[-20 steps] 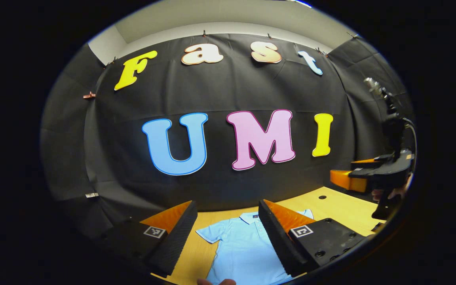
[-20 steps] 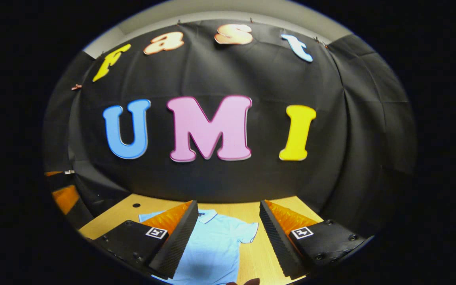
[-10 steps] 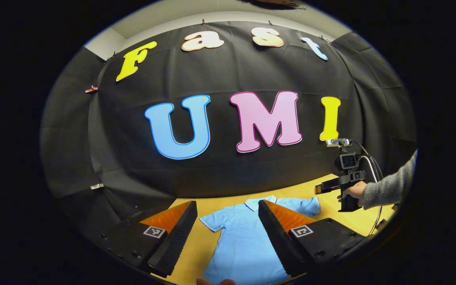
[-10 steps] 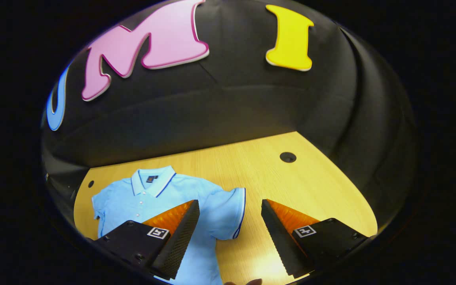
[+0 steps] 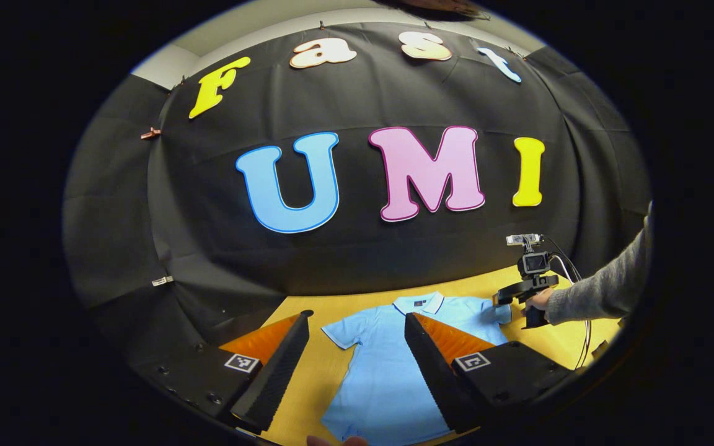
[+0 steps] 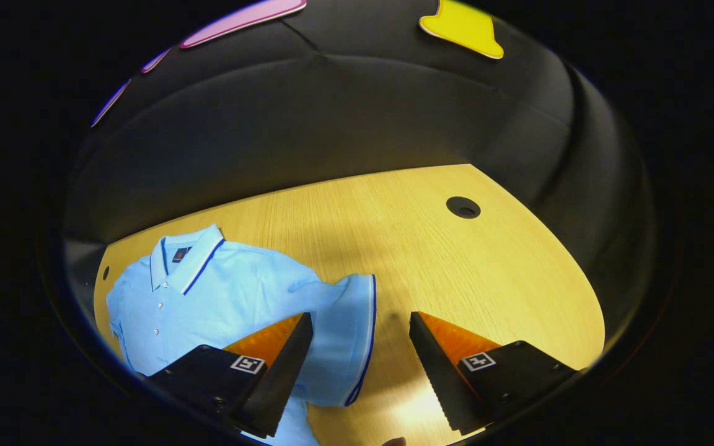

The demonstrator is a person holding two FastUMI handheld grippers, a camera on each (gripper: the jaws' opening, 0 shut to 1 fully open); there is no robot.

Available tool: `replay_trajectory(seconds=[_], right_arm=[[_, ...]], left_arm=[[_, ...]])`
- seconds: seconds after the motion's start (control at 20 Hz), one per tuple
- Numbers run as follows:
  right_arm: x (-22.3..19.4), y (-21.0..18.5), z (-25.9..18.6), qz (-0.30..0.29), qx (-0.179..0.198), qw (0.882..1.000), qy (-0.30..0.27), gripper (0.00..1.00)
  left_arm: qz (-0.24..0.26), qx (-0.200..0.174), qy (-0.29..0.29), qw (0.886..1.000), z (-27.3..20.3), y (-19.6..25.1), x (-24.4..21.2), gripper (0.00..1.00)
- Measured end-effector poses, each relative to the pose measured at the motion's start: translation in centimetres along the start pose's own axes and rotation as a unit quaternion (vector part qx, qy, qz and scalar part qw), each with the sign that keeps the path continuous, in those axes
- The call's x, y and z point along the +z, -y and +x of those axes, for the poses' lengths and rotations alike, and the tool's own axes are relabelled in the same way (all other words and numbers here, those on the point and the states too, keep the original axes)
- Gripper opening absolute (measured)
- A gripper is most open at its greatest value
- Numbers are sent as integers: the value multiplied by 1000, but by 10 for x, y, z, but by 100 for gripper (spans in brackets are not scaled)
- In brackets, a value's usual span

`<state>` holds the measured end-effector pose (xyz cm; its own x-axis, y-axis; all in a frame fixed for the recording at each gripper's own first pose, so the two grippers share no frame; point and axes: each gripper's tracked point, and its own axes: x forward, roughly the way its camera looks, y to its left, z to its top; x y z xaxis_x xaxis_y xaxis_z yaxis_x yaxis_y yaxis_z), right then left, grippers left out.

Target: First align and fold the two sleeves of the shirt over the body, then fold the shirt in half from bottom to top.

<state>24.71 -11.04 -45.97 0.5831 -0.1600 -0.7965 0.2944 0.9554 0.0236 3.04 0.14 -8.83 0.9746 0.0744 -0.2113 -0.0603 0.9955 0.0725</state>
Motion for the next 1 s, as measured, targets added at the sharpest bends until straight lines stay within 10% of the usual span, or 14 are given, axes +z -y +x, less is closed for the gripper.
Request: replay_trajectory(seconds=[0.4, 0.7, 1.0], right_arm=[[-11, -12, 10, -10, 3, 1000, -10, 75], [-8, -18, 9, -1, 5, 1000, -7, 8], [12, -34, -10, -9, 27, 999, 28, 5]], left_arm=[[-3, 8, -16, 1000, 1, -10, -13, 99], [-4, 13, -23, 1000, 2, -20, -20, 98], [-9, 13, -28, 999, 0, -29, -27, 99]])
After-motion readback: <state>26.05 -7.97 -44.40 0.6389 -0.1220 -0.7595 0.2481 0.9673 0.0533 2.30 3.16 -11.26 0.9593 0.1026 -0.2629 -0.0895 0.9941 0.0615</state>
